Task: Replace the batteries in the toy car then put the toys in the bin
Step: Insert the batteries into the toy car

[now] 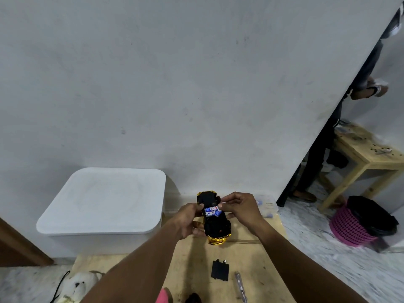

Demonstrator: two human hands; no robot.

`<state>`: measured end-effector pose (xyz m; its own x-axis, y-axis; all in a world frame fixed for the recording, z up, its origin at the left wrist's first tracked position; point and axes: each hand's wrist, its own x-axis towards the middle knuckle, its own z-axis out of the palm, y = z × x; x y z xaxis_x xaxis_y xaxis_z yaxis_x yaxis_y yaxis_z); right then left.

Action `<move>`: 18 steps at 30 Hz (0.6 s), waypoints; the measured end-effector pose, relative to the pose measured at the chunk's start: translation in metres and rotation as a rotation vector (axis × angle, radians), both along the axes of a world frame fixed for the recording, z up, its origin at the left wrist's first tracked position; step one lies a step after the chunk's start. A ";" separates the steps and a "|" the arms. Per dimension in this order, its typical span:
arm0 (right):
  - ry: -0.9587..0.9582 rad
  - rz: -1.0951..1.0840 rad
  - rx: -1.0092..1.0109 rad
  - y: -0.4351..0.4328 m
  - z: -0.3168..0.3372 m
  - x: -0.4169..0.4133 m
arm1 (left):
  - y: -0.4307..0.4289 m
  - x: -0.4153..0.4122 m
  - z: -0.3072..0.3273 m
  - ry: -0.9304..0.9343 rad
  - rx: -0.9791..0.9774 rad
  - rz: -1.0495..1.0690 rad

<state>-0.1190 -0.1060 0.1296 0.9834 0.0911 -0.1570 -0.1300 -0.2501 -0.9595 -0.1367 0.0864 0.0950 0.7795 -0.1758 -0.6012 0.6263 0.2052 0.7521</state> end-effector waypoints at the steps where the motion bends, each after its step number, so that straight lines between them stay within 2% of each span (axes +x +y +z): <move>1: -0.003 -0.017 -0.011 0.000 -0.001 -0.001 | 0.000 0.000 0.000 -0.002 -0.004 0.003; 4: -0.024 -0.044 -0.076 0.003 -0.004 -0.003 | 0.000 0.000 0.002 -0.007 -0.008 0.010; 11: -0.155 -0.010 -0.369 0.004 -0.013 -0.004 | 0.002 -0.002 0.000 -0.004 -0.004 0.049; 18: -0.193 0.096 -0.426 0.006 -0.018 -0.013 | 0.000 -0.005 -0.005 -0.029 0.033 0.075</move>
